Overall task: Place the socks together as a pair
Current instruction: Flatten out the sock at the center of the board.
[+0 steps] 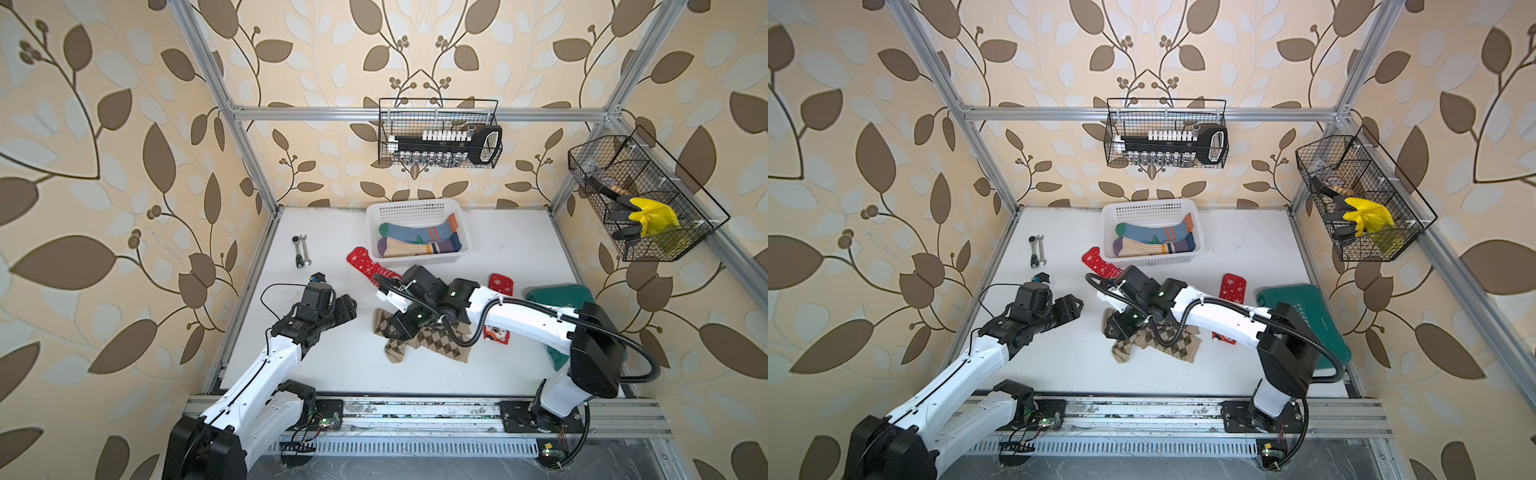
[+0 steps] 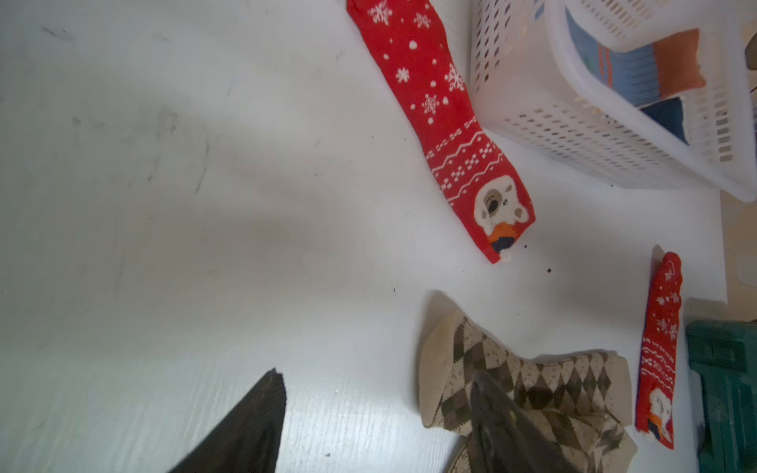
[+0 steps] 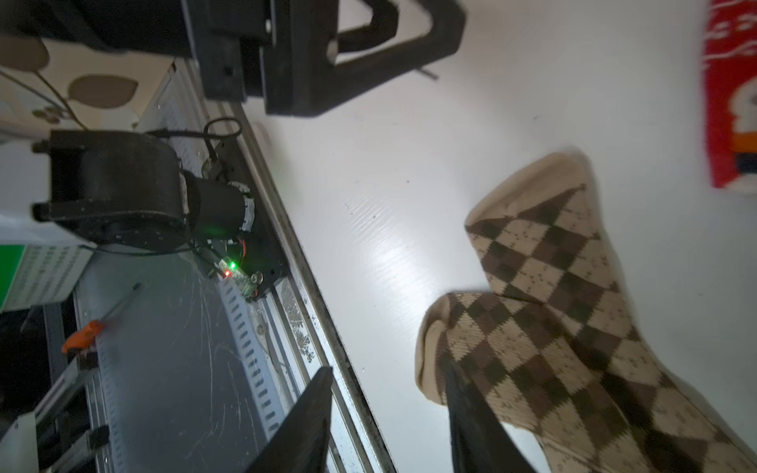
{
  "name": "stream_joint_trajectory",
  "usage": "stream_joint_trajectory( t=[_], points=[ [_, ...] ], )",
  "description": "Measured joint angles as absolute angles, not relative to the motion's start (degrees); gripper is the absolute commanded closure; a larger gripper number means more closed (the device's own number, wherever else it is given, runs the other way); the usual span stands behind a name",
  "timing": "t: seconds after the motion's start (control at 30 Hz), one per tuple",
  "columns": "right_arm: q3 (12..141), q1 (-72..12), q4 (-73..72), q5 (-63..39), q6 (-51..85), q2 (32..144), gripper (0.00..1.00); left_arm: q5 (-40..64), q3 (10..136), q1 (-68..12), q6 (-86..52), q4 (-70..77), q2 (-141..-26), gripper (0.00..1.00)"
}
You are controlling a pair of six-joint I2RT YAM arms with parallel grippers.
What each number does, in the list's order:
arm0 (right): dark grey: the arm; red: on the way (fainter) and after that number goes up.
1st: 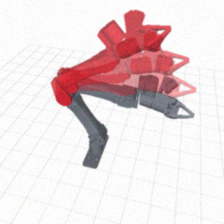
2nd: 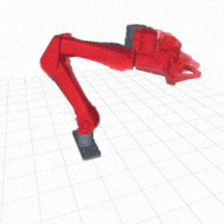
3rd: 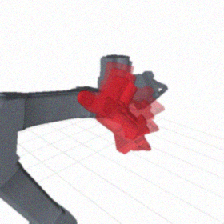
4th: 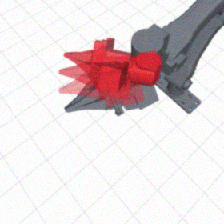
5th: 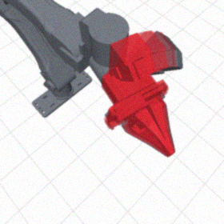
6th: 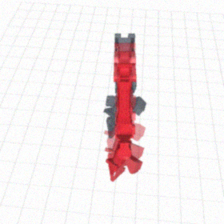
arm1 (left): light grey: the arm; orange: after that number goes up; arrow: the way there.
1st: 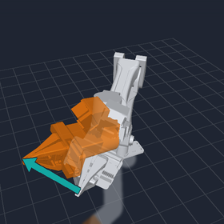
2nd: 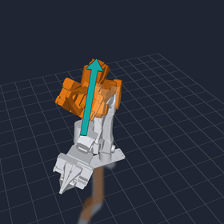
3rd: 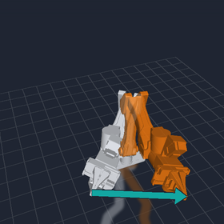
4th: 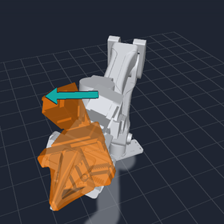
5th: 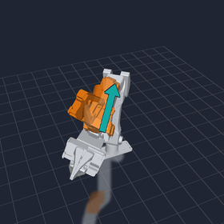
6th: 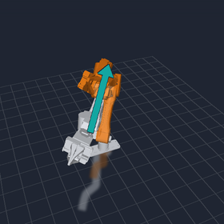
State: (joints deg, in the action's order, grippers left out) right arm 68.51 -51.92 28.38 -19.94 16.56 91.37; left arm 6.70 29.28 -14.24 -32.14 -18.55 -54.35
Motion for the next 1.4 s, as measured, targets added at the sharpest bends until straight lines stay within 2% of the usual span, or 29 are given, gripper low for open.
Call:
stream_joint_trajectory(
  t=[0.13, 0.33, 0.43, 0.77, 0.97, 1.07, 1.23, 1.37, 1.4],
  points=[
    [60.1, -44.0, 29.6, -16.6, 19.5, 79.9, 0.53, 7.4, 30.6, -19.8, -31.4, -19.6, -59.8, 0.25],
    [46.0, -31.1, 30.2, -16.7, 24.3, 69.8, 0.52, -1.1, 35.8, -42.4, -31.7, -22.6, -62.9, 0.25],
    [38.9, -24.7, 30.2, -18.2, 26.4, 68.7, 0.51, -5.7, 36.6, -49.9, -32.5, -24.3, -63.1, 0.25],
    [32.1, -23.4, 26.9, -21.7, 30.1, 68.6, 0.49, -15.5, 36.9, -68.3, -38.2, -28.2, -67.8, 0.24],
    [30.7, -23.4, 26.2, -21.7, 30.7, 68.5, 0.49, -20.0, 40.1, -71.6, -41.2, -29.2, -78.6, 0.28],
    [30.7, -23.8, 26.0, -21.5, 30.7, 68.5, 0.49, -22.5, 42.9, -71.7, -42.5, -30.7, -83.5, 0.38],
    [30.7, -25.9, 25.7, -19.7, 31.2, 68.7, 0.52, -24.8, 45.1, -71.7, -43.9, -32.4, -86.8, 0.79],
    [30.7, -28.2, 25.6, -17.0, 31.7, 69.9, 0.53, -25.8, 45.1, -71.7, -44.3, -33.3, -86.7, 1.0],
    [30.7, -28.7, 25.6, -16.2, 31.8, 70.1, 0.53, -26.0, 45.1, -71.7, -44.2, -33.5, -86.6, 1.0]
  ],
)
